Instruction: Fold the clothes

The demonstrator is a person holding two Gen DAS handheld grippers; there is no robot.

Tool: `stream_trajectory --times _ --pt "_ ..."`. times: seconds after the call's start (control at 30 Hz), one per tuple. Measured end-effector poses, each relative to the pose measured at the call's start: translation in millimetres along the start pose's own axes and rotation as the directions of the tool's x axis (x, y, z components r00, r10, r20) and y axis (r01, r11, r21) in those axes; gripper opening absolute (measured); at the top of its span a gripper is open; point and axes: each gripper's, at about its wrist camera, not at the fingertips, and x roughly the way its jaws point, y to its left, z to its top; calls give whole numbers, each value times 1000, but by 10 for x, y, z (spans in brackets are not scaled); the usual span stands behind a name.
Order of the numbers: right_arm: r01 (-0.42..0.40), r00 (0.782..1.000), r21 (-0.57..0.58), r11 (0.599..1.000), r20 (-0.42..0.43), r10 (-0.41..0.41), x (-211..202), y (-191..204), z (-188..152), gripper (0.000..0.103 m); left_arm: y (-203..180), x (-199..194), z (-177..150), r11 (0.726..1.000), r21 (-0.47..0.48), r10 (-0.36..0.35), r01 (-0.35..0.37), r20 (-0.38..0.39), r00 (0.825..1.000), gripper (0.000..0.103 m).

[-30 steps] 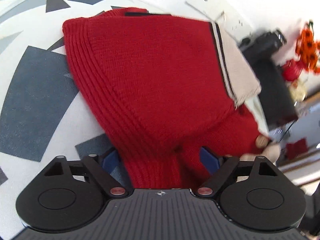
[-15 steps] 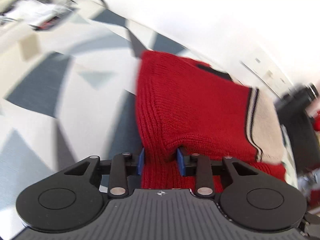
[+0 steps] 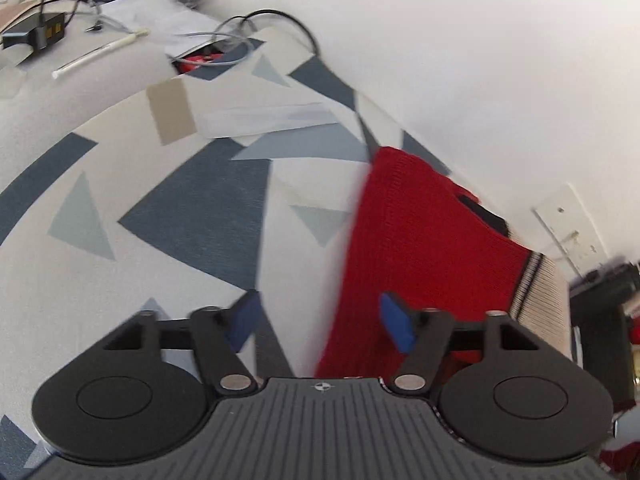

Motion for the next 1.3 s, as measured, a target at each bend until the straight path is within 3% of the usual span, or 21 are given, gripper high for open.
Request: stream_trajectory --times 0.13,0.3,0.4,0.5,0.67,0.77,0.9,0.93,1.07,1.13,1.3 --pt "-57 997 67 996 51 54 -375 -182 -143 95 -266 -50 -106 990 110 -88 93 -50 995 76" --pt "-41 988 177 983 157 13 -951 -415 -304 96 -675 -190 -304 948 238 -189 213 -119 975 87" --pt "-20 978 246 969 207 -32 -1211 -616 -404 96 -869 -217 -453 927 285 -206 243 -153 966 94" --pt "39 972 298 954 208 -105 -1345 -875 -517 96 -1029 -224 -655 909 338 -185 246 -201 962 94" --pt "41 974 370 928 193 -120 -1461 -1241 -782 96 -1166 -230 -966 877 435 -104 203 -240 965 95" --pt "12 991 347 938 121 -57 -1342 -1302 -948 95 -1114 -258 -1090 875 455 -53 162 -241 969 95" --pt "-38 999 209 977 32 32 -1123 -1048 -1079 93 -1013 -283 -1216 871 479 10 110 -241 970 95" --pt "-45 999 176 983 15 43 -1076 -964 -1103 85 -978 -280 -1243 870 485 30 90 -236 971 95" --pt "35 999 130 991 7 -36 -923 -850 -939 67 -871 -258 -1297 883 463 38 83 -245 969 95" --pt "76 997 130 989 13 -79 -853 -864 -795 41 -836 -203 -1307 883 463 43 78 -245 969 96" --pt "180 982 130 975 31 -185 -679 -898 -434 28 -842 2 -1270 886 463 64 28 -182 981 100"
